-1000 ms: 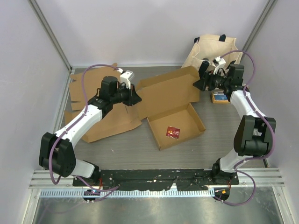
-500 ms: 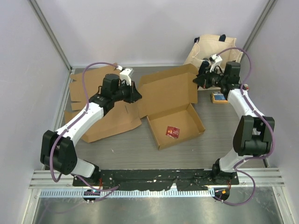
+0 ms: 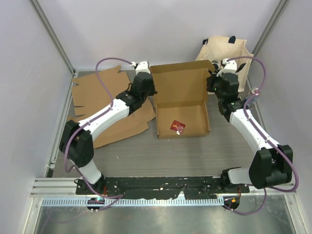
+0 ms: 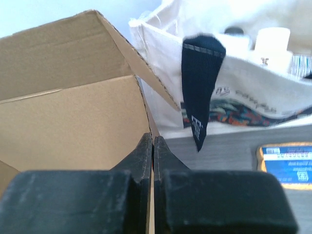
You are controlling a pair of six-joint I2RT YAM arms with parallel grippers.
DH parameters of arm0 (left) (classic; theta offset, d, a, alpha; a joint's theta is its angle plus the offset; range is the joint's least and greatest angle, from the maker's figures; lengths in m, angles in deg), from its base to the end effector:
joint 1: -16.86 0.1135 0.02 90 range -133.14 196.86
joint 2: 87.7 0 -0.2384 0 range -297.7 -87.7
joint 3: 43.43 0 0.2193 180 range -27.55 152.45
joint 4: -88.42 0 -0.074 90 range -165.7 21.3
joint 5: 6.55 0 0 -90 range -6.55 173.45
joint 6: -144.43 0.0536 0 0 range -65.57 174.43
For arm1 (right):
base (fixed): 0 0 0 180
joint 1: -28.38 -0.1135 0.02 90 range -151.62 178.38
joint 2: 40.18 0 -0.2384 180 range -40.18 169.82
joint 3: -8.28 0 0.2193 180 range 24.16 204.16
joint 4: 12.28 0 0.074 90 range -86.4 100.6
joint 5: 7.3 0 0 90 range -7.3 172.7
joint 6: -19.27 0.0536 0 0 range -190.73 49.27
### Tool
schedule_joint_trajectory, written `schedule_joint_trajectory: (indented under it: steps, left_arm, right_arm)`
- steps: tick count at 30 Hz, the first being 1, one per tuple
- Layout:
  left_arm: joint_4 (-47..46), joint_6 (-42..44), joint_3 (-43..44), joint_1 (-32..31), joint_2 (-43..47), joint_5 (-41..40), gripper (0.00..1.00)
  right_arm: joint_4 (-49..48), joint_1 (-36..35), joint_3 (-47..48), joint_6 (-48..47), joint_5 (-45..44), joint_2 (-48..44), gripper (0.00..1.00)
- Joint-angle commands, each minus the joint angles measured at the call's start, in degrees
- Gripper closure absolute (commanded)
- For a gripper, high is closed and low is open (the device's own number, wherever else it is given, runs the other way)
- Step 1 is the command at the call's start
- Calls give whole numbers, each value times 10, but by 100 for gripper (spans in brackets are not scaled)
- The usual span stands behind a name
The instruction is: Fold the paper box
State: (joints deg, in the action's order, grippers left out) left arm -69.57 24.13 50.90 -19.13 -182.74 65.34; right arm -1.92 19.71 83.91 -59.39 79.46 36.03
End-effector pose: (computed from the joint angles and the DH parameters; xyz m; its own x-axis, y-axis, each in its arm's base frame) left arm 0.3136 -0.2072 0.3000 -0.4346 -0.2770 -0.8570 0.1243 0.9240 -0.3617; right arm 0.3046 0.0434 0.3186 -0.2028 0.1677 -0.9648 -0.0569 0.9816 0.1825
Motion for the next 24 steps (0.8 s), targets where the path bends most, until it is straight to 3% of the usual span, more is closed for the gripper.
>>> schedule_joint_trajectory:
  steps: [1, 4, 6, 13, 16, 24]
  left_arm:
    - [-39, -2, 32, -23, -29, -235, 100]
    - [-57, -16, 21, -39, -31, -306, 100]
    - [-124, -13, -26, -44, -21, -300, 100]
    - [-290, 6, -164, -87, 36, -329, 99]
    - [-364, 24, -217, -104, 55, -327, 99]
    - [-384, 3, -299, -124, 94, -325, 100]
  right_arm:
    - [-104, -31, -84, 67, -164, -45, 99]
    - [-229, -42, -191, 67, -163, -93, 99]
    - [-320, -48, -242, 60, -150, -112, 99]
    - [-431, -64, -366, 72, -149, -156, 99]
    - [-439, -80, -389, 85, -162, -172, 99]
    - [-408, -151, -427, 94, -250, -230, 99]
